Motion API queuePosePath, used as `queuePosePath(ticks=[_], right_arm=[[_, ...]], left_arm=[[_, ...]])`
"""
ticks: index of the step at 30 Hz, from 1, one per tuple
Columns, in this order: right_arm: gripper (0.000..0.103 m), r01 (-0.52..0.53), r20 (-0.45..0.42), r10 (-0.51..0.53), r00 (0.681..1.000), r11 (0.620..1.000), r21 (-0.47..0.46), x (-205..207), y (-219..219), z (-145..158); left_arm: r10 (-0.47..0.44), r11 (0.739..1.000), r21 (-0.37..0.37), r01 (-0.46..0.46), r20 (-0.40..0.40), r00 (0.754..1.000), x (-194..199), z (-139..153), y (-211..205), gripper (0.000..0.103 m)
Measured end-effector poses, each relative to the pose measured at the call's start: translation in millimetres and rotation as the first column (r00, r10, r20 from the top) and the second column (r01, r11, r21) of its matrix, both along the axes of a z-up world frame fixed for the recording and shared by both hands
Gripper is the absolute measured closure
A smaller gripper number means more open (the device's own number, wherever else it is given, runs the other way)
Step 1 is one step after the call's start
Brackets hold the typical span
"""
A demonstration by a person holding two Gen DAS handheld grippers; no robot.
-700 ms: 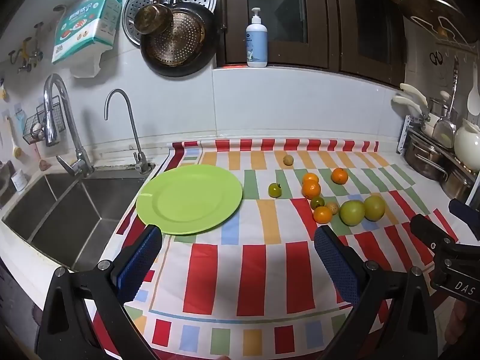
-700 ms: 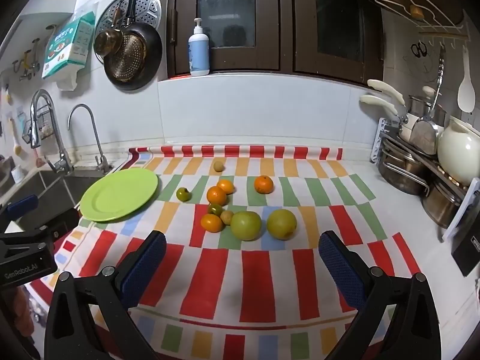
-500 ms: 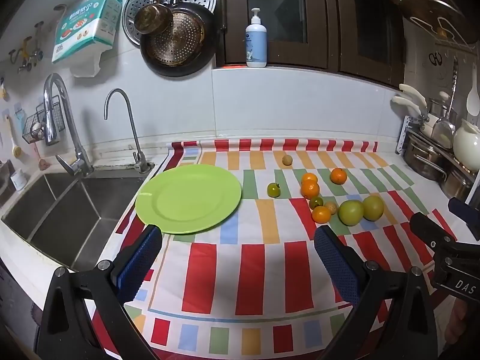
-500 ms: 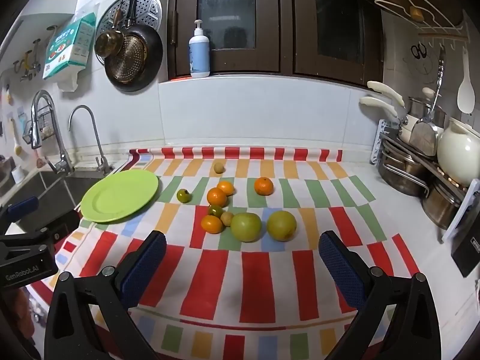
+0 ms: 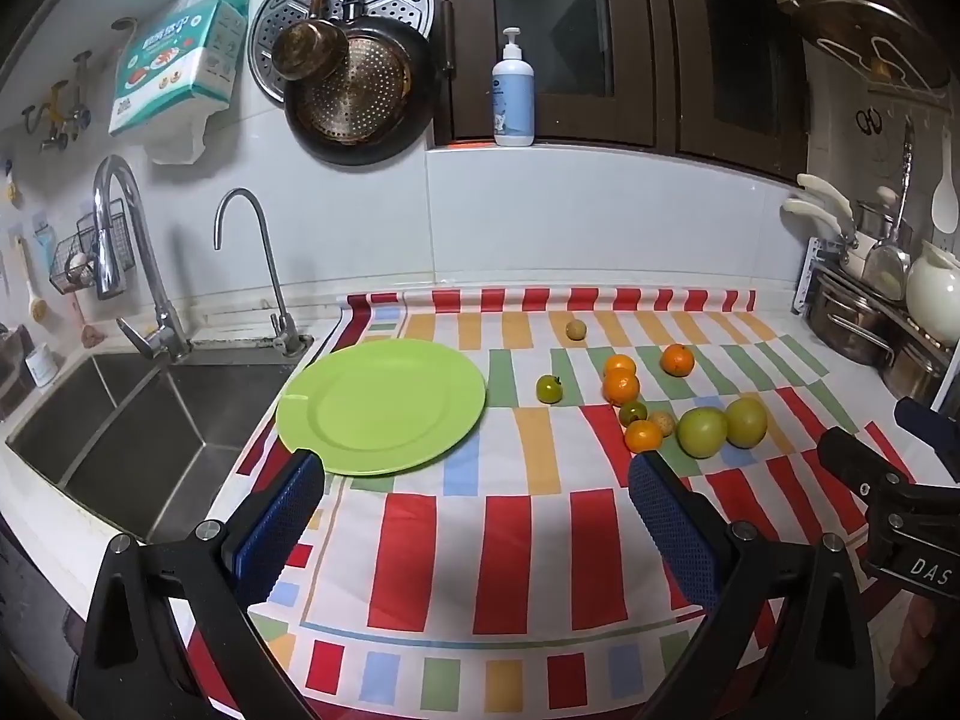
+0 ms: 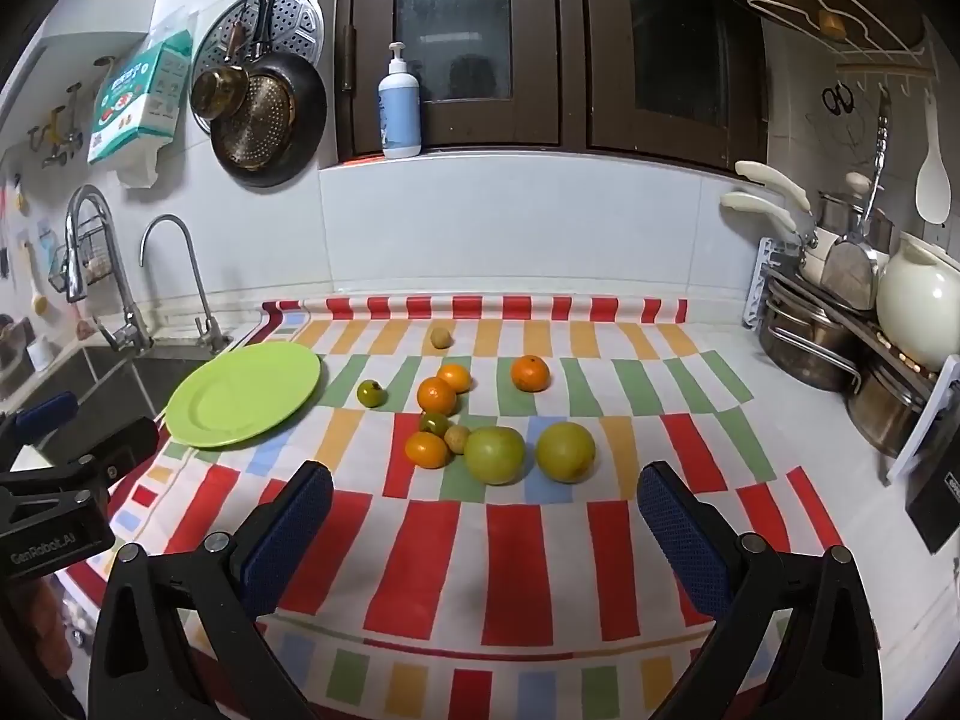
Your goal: Organize fruits
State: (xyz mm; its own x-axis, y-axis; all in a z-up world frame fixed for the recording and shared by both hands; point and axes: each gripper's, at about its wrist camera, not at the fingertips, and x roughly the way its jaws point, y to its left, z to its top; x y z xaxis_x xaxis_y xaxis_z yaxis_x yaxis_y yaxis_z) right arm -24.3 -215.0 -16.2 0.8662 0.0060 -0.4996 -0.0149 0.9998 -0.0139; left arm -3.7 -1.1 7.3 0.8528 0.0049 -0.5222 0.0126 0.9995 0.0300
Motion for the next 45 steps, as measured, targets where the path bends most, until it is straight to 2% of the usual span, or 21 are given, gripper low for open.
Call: queuePosePath(ticks=[45], right_arm=[[0.001, -0.004, 0.008, 0.004, 1.0, 1.0, -0.003, 1.8, 2.3, 8.0]], left_arm=[[-0.009, 1.0, 0.009, 0.009, 0.008, 1.0, 3.8, -0.8, -2.1, 0.0]])
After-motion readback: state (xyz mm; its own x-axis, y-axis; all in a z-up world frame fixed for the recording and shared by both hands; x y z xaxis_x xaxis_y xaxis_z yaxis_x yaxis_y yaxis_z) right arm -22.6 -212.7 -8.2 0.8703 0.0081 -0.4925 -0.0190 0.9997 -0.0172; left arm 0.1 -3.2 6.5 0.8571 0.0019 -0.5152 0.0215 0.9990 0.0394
